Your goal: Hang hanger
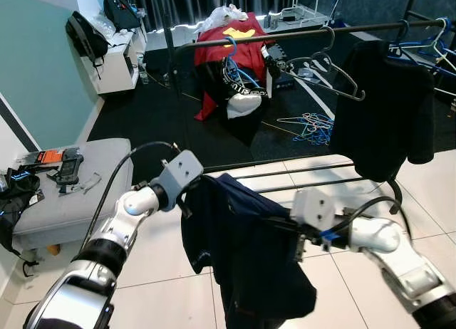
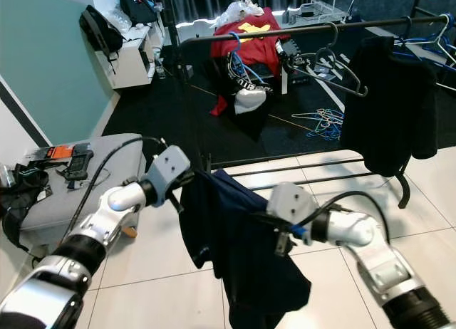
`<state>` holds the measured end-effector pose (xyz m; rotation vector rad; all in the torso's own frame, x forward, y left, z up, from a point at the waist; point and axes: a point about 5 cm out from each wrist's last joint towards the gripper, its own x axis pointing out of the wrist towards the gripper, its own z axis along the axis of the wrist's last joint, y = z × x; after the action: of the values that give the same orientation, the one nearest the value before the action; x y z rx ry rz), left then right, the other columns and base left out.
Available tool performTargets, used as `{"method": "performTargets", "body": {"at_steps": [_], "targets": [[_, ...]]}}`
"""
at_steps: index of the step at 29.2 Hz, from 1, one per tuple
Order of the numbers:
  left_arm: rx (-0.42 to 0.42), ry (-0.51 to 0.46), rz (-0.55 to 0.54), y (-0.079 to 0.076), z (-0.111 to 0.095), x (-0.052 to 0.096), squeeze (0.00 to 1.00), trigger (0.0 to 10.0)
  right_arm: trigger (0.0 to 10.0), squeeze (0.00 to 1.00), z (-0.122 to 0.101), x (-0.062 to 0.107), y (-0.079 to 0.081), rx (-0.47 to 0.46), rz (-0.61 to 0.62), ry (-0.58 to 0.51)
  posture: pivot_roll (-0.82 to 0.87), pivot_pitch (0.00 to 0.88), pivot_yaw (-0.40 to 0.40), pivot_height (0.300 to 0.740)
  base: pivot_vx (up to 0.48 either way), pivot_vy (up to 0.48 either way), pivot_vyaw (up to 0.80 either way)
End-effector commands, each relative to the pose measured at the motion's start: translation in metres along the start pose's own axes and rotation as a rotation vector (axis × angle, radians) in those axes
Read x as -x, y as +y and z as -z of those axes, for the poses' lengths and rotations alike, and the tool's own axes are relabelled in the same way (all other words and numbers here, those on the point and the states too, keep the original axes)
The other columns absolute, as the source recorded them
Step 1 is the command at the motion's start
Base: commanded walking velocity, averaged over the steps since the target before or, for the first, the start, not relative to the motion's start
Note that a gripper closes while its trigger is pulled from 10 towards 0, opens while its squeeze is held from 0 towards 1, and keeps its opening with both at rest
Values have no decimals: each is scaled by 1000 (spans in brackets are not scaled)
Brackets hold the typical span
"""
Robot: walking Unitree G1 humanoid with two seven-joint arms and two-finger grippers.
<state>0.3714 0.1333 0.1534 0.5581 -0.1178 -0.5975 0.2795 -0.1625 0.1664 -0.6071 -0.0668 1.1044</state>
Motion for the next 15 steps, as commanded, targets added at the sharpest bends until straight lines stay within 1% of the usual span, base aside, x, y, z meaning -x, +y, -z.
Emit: {"method": "performTargets", "body": {"at_steps": [1,5,10,13,14,15], "targets": [[22,79,-151,19,13,8,0,10000,0,0,-5,-6,8,29,-39,-12,-97,32,116,740,0,0,0],[1,74,-188,25,9,5,0,10000,0,0,-5,-12,15,28,-43,-19,-100,26,127,740,0,0,0],[-5,72,-198,28,7,5,0,10000,0,0,-3,-13,16,25,-24,-15,-99,30,129,740,0,0,0],[1,60,-207,29,6,4,0,10000,0,0,-2,-13,17,22,-11,-5,-98,31,127,740,0,0,0],[40,46,-190,28,6,5,0,10000,0,0,-1,-14,15,-3,26,-14,-98,32,123,740,0,0,0],[40,46,-190,28,6,5,0,10000,0,0,-1,-14,15,-3,26,-14,-98,32,123,740,0,0,0]]}}
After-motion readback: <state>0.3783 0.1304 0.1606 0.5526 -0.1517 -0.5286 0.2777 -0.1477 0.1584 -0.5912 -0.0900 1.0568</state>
